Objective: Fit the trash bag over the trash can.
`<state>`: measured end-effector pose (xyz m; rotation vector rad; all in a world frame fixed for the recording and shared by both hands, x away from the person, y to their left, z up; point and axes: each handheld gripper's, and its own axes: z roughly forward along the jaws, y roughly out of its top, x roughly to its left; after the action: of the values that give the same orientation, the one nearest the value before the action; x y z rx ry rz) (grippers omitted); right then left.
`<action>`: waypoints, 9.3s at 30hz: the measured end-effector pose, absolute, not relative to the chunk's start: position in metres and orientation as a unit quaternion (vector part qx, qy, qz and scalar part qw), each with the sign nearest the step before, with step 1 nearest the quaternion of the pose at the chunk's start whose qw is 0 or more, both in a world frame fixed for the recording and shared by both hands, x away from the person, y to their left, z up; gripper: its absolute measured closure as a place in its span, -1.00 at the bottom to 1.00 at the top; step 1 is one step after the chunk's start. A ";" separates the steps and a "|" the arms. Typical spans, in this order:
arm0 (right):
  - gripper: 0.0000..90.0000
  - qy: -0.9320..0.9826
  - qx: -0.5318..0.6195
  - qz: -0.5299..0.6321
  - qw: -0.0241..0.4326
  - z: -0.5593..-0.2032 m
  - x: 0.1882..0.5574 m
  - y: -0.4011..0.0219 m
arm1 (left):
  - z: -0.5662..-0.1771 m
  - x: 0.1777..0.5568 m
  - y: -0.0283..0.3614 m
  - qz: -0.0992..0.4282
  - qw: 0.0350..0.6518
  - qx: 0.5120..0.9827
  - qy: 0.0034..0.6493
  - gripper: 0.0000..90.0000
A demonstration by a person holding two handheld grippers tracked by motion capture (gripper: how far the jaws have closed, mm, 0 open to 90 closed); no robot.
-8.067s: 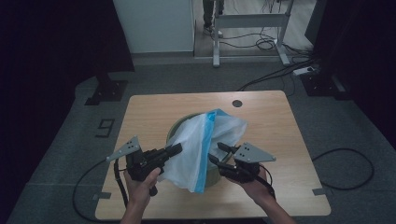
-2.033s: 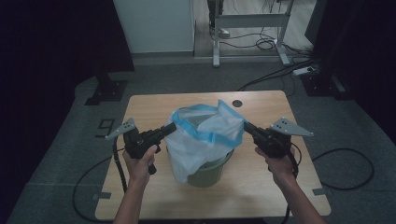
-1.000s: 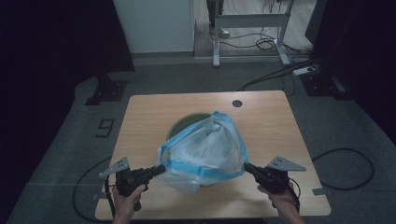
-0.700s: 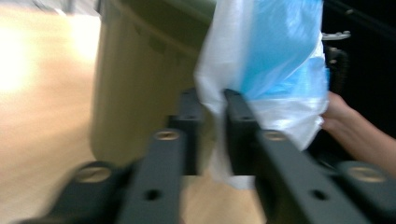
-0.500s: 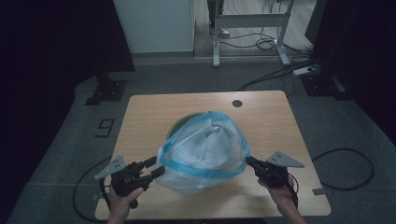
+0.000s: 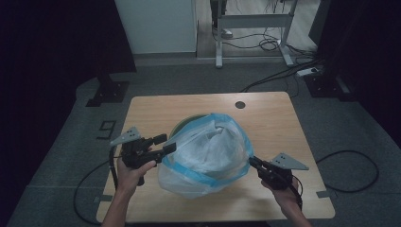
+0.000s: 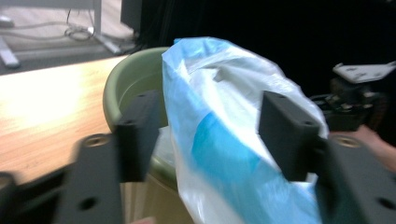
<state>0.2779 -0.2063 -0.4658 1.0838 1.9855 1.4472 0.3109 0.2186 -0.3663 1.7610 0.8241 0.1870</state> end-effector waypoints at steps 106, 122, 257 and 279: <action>0.56 0.783 0.239 0.561 0.121 -0.391 0.288 -0.129 | -0.424 0.349 0.258 0.078 0.558 0.696 0.445 0.96; 0.97 0.802 0.186 0.549 0.146 -0.471 0.226 -0.129 | -0.434 0.328 0.243 0.083 0.501 0.746 0.431 0.98; -0.16 0.720 0.317 0.604 0.128 -0.512 0.281 -0.216 | -0.409 0.309 0.265 0.153 0.539 0.757 0.336 -0.36; -0.19 0.695 0.344 0.620 0.122 -0.516 0.286 -0.236 | -0.354 0.344 0.223 0.119 0.559 0.796 0.202 -0.35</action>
<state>0.2855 -0.2357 -0.5160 1.0045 2.0271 1.8089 0.3443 0.2230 -0.3541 1.8768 0.4762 0.2797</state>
